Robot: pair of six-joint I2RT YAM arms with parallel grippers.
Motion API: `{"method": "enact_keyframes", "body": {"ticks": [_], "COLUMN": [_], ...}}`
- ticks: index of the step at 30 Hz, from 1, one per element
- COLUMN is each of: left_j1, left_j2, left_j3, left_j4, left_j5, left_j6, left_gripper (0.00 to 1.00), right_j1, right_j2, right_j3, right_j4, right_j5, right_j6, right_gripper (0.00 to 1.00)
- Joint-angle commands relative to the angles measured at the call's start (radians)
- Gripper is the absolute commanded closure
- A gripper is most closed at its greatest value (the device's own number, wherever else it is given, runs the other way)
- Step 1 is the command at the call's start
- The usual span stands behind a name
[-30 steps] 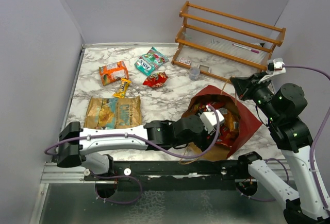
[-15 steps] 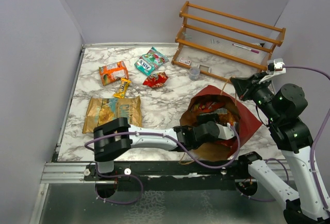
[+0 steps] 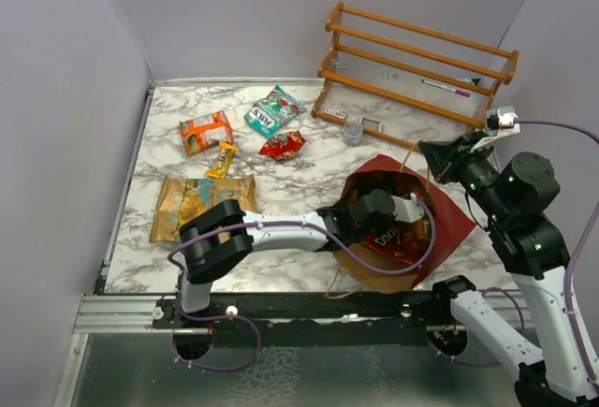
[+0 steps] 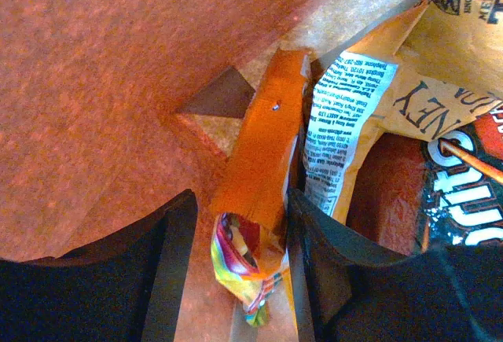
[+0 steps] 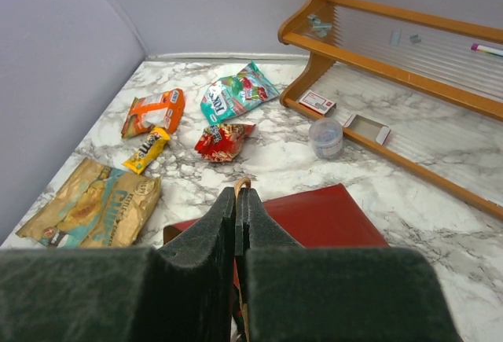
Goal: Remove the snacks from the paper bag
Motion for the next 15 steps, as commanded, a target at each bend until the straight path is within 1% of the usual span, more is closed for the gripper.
{"method": "enact_keyframes", "body": {"ticks": [1,3,4,6,9,12,13,15], "left_j1": [0.031,0.042,0.048,0.055,0.06,0.063,0.064,0.066], "left_j2": [0.056,0.082,0.089,0.099,0.103,0.115,0.117,0.113], "left_j3": [0.087,0.122,0.138,0.156,0.165,0.184,0.192,0.205], "left_j4": [-0.1,-0.118,-0.127,-0.141,-0.158,-0.194,-0.209,-0.237], "left_j5": [0.187,0.188,0.189,0.193,0.229,0.253,0.26,0.268], "left_j6": [-0.024,-0.024,-0.025,-0.027,-0.029,-0.041,-0.048,-0.059], "left_gripper": [0.52,0.62,0.65,0.66,0.63,0.63,0.66,0.77], "right_j1": [0.006,0.006,0.006,0.006,0.006,0.006,0.006,0.006], "right_j2": [-0.006,-0.007,-0.008,-0.009,-0.01,-0.01,-0.011,-0.011], "right_j3": [0.025,0.027,0.027,0.028,0.03,0.03,0.03,0.032], "right_j4": [0.004,0.003,0.001,-0.002,-0.004,-0.004,-0.005,-0.004], "right_j5": [-0.02,-0.019,-0.017,-0.014,-0.013,-0.012,-0.013,-0.013], "right_j6": [0.003,0.004,0.003,0.002,0.0,0.0,0.001,0.001], "right_gripper": [0.97,0.97,0.97,0.97,0.97,0.97,0.97,0.97]}}
